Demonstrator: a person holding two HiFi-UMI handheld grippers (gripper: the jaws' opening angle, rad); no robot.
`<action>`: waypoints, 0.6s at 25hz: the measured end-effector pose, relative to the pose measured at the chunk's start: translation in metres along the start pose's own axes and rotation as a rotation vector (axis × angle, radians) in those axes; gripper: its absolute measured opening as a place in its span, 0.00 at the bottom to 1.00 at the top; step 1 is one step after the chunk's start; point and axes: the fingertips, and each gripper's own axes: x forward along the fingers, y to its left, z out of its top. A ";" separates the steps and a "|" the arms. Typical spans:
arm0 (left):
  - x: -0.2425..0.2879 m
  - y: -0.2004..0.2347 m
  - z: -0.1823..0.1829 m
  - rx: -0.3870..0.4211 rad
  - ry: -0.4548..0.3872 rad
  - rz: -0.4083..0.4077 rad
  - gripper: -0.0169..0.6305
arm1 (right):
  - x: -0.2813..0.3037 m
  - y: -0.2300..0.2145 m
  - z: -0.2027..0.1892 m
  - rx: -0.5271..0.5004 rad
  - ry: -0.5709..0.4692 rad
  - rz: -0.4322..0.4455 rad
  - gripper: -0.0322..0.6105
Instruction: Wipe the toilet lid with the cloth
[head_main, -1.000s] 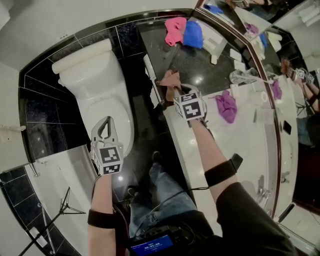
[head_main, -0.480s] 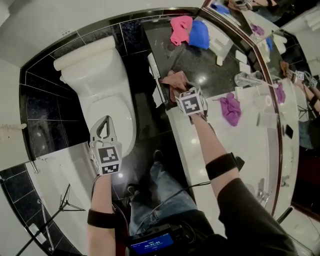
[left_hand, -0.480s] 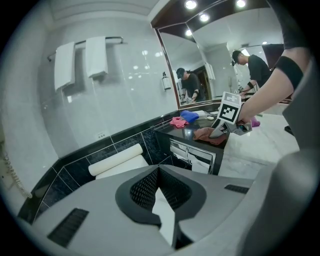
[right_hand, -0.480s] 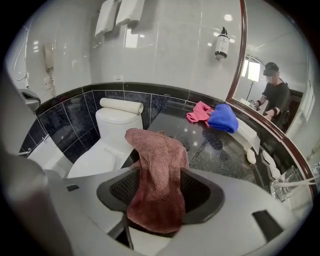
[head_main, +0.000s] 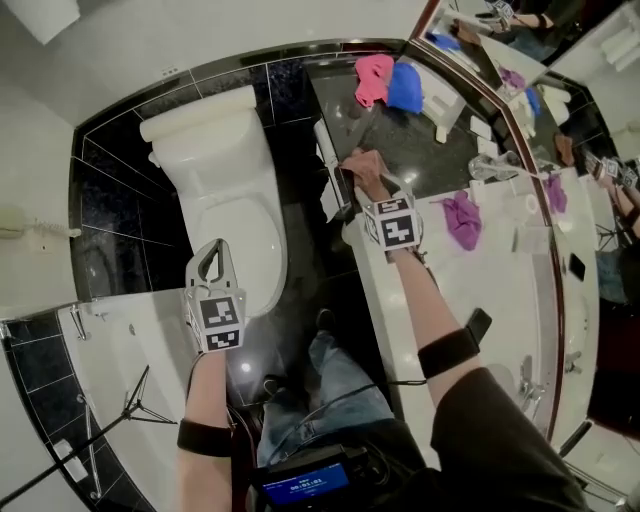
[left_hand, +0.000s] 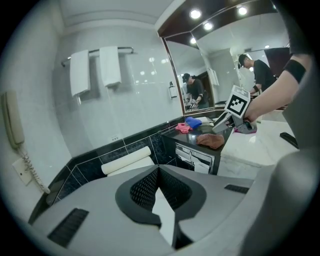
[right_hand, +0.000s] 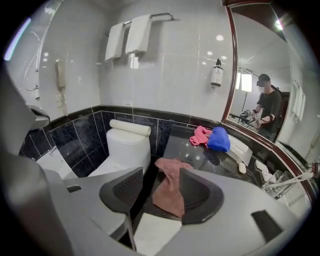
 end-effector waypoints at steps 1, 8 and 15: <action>-0.011 0.004 0.002 -0.012 -0.007 0.003 0.06 | -0.013 0.013 0.003 0.006 -0.019 0.024 0.40; -0.105 0.031 0.006 -0.112 -0.065 0.007 0.06 | -0.114 0.117 0.020 0.050 -0.174 0.185 0.15; -0.189 0.053 -0.017 -0.211 -0.101 -0.007 0.06 | -0.205 0.208 0.018 0.081 -0.270 0.282 0.08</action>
